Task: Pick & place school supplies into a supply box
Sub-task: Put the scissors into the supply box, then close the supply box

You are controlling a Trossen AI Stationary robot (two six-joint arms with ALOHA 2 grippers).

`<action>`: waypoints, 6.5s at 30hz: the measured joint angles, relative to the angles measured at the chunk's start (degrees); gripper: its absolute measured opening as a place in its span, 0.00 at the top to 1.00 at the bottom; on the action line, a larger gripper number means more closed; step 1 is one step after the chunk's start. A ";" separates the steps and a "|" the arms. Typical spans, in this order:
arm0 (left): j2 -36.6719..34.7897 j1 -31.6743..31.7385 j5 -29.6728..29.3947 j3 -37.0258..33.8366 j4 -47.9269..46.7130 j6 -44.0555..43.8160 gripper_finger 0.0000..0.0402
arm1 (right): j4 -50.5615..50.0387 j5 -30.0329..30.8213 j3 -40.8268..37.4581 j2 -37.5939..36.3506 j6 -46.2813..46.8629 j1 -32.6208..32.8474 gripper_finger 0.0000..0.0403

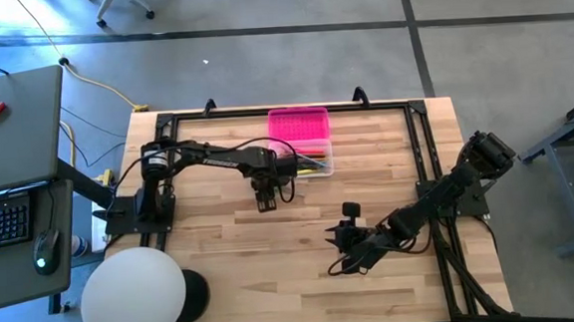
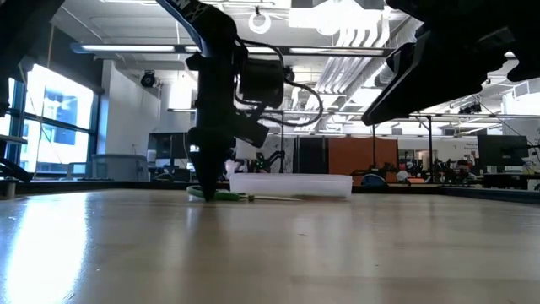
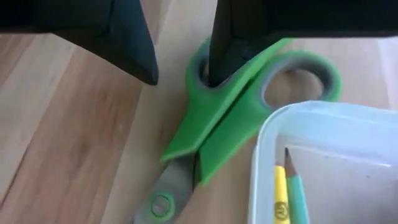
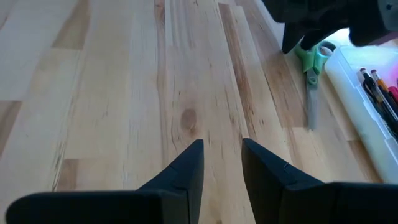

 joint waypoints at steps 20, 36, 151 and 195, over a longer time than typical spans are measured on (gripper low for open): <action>2.59 0.79 6.09 -0.02 1.38 -3.67 0.97 | 0.36 -0.72 0.00 0.00 0.20 0.02 0.78; 3.24 -5.06 17.81 10.89 -2.79 -5.55 0.94 | 0.37 -1.15 0.00 0.00 0.22 0.04 0.78; 2.79 8.79 -9.01 25.11 7.78 1.25 0.87 | -35.72 28.10 0.00 -0.09 22.59 0.52 0.78; 2.78 30.04 -4.84 17.27 9.29 -12.24 0.62 | -1.45 -1.50 0.00 -9.20 -11.19 -36.53 0.96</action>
